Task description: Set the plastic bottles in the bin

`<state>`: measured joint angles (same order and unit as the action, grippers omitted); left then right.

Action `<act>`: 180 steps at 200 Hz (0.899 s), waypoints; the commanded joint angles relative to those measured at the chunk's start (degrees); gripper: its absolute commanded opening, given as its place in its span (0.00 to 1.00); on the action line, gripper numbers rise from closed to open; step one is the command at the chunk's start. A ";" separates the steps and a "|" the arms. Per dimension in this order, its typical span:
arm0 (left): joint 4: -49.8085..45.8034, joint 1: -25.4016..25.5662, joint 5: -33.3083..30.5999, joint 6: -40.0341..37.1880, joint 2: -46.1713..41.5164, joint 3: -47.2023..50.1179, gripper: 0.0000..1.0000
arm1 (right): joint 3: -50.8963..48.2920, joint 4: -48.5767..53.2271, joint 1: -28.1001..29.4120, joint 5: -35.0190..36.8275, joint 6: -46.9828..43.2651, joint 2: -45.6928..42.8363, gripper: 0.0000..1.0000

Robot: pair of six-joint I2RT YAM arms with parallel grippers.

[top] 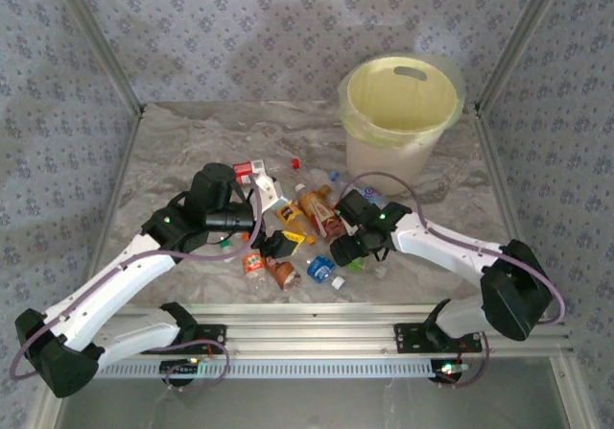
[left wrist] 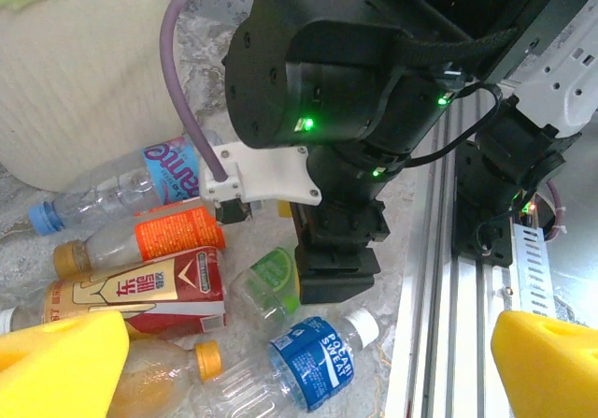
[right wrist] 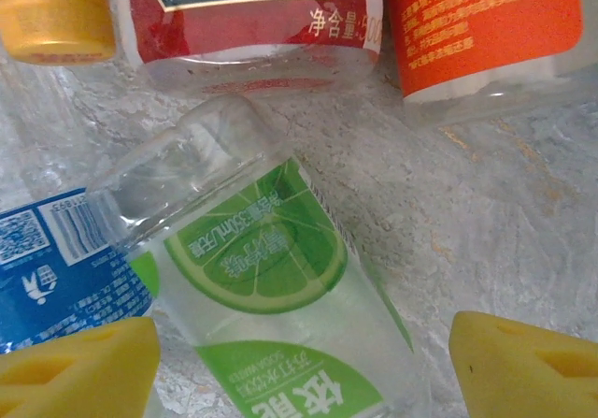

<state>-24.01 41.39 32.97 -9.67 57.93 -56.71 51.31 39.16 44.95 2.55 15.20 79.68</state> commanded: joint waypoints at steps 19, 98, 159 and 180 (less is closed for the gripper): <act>-0.13 0.33 0.16 -1.23 -0.01 -0.25 1.00 | -0.11 -0.53 0.49 -1.04 -1.14 3.26 0.86; -0.23 0.44 0.16 -1.16 0.18 -0.25 1.00 | -0.47 -1.02 0.42 -1.67 -0.34 6.63 0.87; -0.29 0.44 -0.01 -1.09 0.60 -0.42 1.00 | -3.25 -0.69 -1.22 1.39 5.82 4.01 0.73; -0.16 0.42 -0.08 -0.80 0.86 -0.42 1.00 | -3.69 1.54 -1.69 3.51 7.71 3.04 0.73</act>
<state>-24.08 41.39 32.95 -10.04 58.59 -56.71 48.45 37.65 43.81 2.76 19.27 84.82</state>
